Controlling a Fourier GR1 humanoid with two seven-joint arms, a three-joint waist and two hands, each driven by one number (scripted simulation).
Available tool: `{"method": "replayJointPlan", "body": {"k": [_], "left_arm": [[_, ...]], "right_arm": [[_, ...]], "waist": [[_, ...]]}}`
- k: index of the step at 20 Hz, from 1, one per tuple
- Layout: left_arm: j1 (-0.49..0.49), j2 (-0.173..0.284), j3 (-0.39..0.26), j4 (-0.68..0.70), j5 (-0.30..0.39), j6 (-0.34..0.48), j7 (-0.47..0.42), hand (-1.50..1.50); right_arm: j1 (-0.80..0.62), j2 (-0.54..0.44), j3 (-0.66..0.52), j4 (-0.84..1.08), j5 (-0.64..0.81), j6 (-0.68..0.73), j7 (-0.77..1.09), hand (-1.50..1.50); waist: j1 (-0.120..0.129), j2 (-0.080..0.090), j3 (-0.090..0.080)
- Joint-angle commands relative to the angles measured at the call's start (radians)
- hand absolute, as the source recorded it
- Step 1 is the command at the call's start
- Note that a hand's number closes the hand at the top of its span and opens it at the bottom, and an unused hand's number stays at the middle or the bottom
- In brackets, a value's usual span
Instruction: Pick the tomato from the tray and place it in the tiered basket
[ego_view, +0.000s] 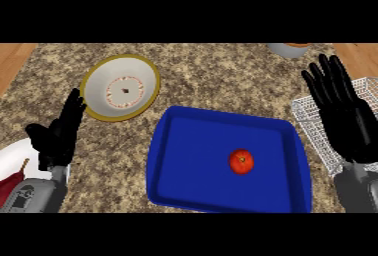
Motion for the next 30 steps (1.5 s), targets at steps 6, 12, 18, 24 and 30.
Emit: {"method": "replayJointPlan", "body": {"k": [6, 12, 18, 24, 30], "left_arm": [[0.003, 0.154, 0.002, -0.031, -0.154, 0.013, -0.022, 0.0], [0.022, 0.101, -0.027, -0.022, -0.13, 0.001, -0.005, 0.0], [-0.014, 0.095, -0.03, -0.04, -0.161, 0.006, 0.059, 0.0], [-0.021, 0.119, -0.022, -0.062, -0.151, -0.03, 0.055, 0.0], [-0.031, 0.068, -0.051, -0.07, -0.189, -0.007, 0.082, 0.0]], "right_arm": [[0.157, 0.093, 0.032, 0.063, 0.102, -0.165, 0.036, 1.5], [0.377, 0.124, -0.021, 0.117, 0.394, -0.577, 0.088, -1.5], [0.525, -0.043, 0.103, -0.22, 0.537, -0.503, 0.364, -1.5], [0.439, -0.286, 0.178, -0.325, 0.585, -0.245, 0.687, -1.5], [0.155, -0.258, 0.285, -0.36, 0.639, -0.158, 1.109, -1.5]], "waist": [[-0.014, 0.003, 0.042], [-0.045, 0.002, 0.038], [-0.038, 0.002, 0.038], [-0.011, 0.005, 0.035], [0.003, 0.007, 0.039]]}}
